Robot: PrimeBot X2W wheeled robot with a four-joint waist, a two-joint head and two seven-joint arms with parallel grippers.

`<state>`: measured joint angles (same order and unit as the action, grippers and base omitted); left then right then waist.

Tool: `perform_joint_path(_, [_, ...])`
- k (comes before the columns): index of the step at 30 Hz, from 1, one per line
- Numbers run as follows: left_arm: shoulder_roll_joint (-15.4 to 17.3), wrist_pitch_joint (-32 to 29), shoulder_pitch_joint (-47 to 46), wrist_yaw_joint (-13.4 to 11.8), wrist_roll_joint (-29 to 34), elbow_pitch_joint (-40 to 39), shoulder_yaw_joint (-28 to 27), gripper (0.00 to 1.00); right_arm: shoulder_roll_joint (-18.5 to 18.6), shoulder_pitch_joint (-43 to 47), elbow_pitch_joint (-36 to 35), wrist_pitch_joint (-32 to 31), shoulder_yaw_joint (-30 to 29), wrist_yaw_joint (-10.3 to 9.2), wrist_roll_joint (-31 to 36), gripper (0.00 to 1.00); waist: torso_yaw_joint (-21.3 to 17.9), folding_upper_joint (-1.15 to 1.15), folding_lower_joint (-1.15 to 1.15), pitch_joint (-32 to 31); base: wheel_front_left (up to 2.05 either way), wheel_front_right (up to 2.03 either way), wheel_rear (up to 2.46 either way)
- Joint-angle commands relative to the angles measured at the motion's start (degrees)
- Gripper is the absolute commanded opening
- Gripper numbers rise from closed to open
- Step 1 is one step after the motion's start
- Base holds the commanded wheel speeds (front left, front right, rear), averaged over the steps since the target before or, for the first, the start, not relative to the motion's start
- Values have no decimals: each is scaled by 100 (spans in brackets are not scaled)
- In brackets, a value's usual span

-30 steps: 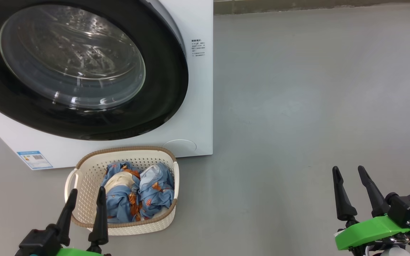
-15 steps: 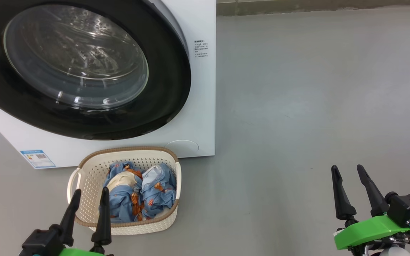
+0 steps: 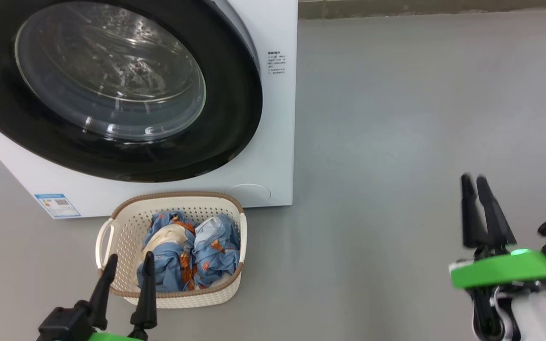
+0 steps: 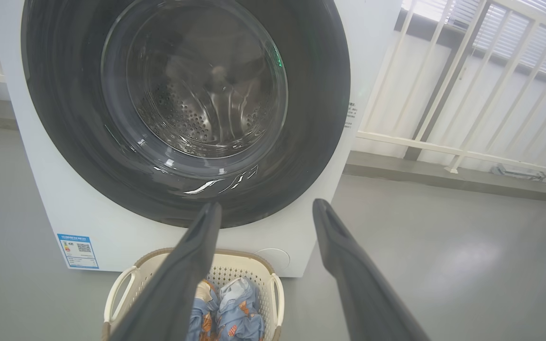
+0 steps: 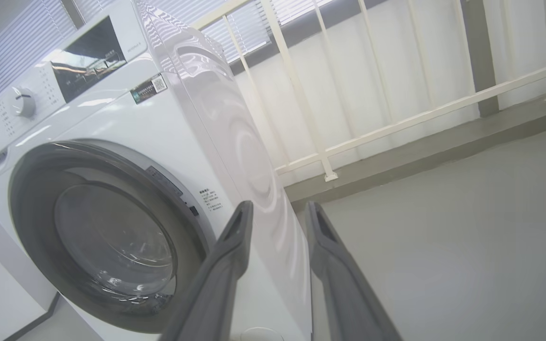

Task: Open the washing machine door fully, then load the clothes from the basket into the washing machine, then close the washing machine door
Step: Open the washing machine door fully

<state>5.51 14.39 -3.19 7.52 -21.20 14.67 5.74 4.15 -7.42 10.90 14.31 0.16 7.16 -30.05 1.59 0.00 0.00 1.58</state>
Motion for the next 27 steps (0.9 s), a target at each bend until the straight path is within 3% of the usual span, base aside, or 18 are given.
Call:
perform_joint_path(1, [25, 61, -122, -3, -32, -138, -150, 100, 25, -314, -199, 69, 129, 33, -170, 17, 13, 0, 0, 25, 0, 0, 0])
perform_joint_path(3, [14, 61, -136, -3, -45, -141, -111, 100, -3, -494, -191, 69, 114, 33, -566, 10, 24, 0, 0, 79, 0, 0, 0])
perform_joint_path(4, [10, 61, -153, -3, -48, -144, -90, 100, -11, -605, -166, 69, 134, 33, -767, 0, 33, 0, 0, 113, 0, 0, 0])
perform_joint_path(9, [-6, 61, -269, -3, -73, -149, 3, 100, 29, -1240, 14, 69, 293, 33, -1961, 0, 108, 0, 0, 278, 0, 0, 0])
perform_joint_path(19, [-87, 61, -528, -3, -159, -179, 116, 100, 644, -2442, 192, 69, 791, 33, -4203, 0, 406, 0, 0, 679, 0, 0, 0])
perform_joint_path(27, [-179, 61, -834, -3, -243, -266, 258, 100, 1308, -3532, 142, 37, 1152, 33, -5305, 0, 696, 0, 0, 1240, 0, 0, 0])
